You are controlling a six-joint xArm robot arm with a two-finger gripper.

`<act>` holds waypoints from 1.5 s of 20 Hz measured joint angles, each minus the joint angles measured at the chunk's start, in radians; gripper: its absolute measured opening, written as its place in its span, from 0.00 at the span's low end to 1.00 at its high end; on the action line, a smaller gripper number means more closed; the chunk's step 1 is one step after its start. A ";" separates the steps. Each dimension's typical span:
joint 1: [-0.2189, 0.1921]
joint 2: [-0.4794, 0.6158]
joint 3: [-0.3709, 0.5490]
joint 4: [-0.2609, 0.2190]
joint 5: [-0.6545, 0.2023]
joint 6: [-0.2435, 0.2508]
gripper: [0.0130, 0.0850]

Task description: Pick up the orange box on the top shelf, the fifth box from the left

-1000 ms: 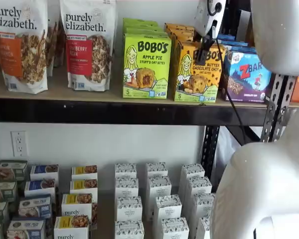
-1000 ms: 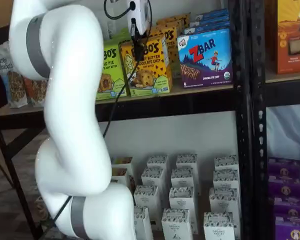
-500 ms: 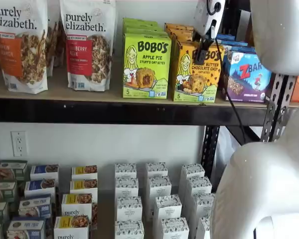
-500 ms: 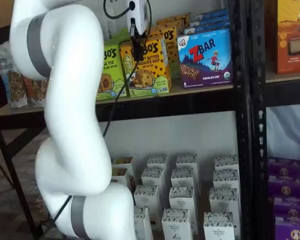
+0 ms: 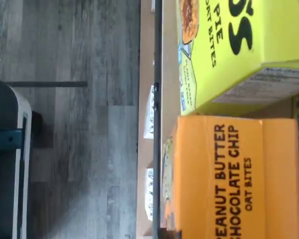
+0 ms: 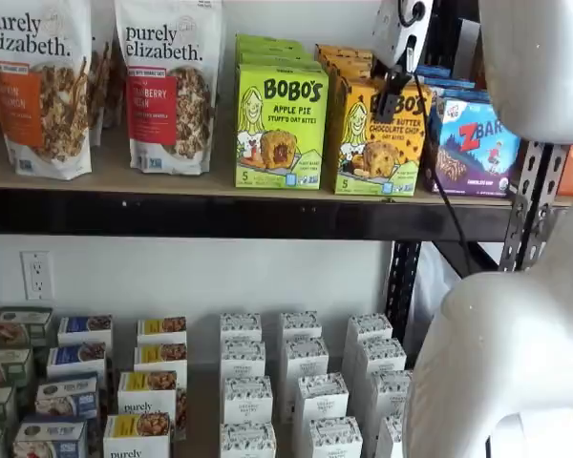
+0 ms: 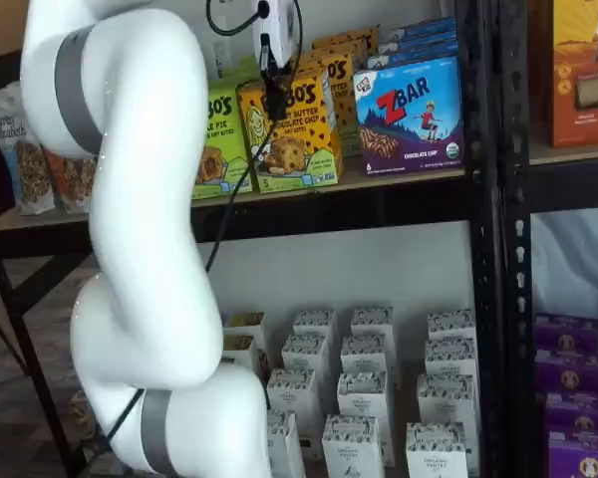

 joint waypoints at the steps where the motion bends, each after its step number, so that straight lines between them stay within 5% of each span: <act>1: 0.000 -0.004 0.002 -0.003 0.000 0.000 0.22; 15: 0.012 -0.116 0.043 -0.032 0.122 0.015 0.22; 30: 0.036 -0.361 0.267 -0.044 0.149 0.038 0.22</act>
